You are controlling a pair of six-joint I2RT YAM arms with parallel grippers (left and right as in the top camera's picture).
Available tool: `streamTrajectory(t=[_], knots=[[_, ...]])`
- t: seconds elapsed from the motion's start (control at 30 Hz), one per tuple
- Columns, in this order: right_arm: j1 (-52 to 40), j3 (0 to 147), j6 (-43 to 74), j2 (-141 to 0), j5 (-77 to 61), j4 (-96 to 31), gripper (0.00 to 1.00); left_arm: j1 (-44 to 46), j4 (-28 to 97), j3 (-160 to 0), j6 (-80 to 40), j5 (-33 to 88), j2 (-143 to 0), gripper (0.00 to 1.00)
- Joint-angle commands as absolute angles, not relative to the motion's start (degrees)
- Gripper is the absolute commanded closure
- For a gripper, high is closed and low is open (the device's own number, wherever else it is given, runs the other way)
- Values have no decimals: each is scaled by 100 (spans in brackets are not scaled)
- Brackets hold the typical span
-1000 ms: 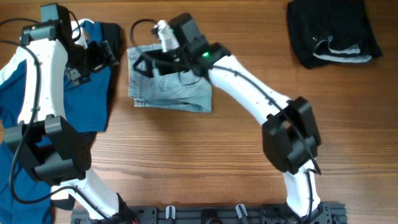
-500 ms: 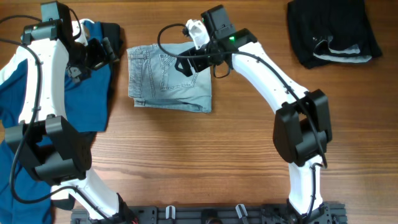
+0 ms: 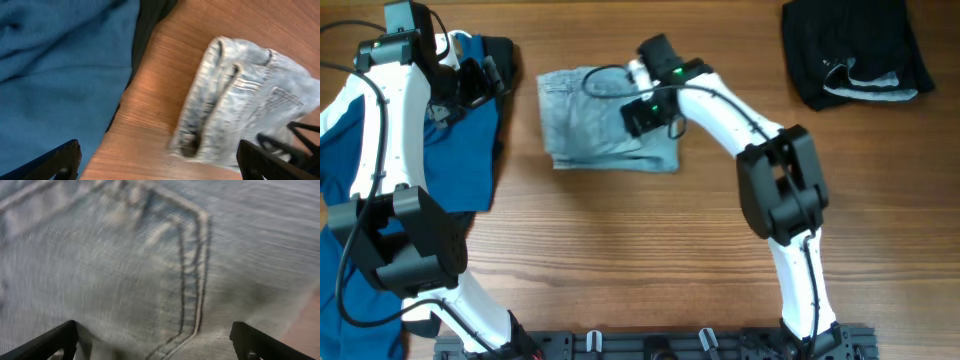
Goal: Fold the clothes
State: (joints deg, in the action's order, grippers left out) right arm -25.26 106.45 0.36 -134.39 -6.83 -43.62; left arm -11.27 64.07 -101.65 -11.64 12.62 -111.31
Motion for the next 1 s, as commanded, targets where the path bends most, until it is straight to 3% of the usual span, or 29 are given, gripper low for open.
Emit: streamTrajectory(t=[0.0, 0.07, 0.17, 0.33, 0.47, 0.6, 0.73, 0.97], knots=[[-1437, 10565, -73, -13880, 196, -4121, 0, -1105, 6342, -10232, -1074, 1188, -11061, 0], [-1022, 10632, -167, -13876, 231, -3804, 0, -1105, 6289, -10232, -1074, 1190, -11061, 0], [-794, 11594, -130, -13666, -268, -4523, 1, -1105, 6228, -10232, -1074, 1188, -11061, 0], [-1601, 12543, 148, -12772, -711, -5065, 0, -1116, 6211, -10232, -1076, 934, -11061, 0], [-2751, 12411, 405, -13058, 67, -4995, 0, -1284, 6335, -10232, -1076, 923, -11061, 0], [-3238, 12411, 1044, -13583, 541, -5092, 1, -1796, 6517, -10232, -1076, 888, -11061, 0], [-3376, 12411, 1413, -14046, 1782, -4978, 1, -2005, 6539, -10232, -1074, 888, -11061, 0], [-3389, 12405, 1221, -14706, 2239, -5009, 0, -2005, 6534, -10232, -1074, 888, -11061, 0]])
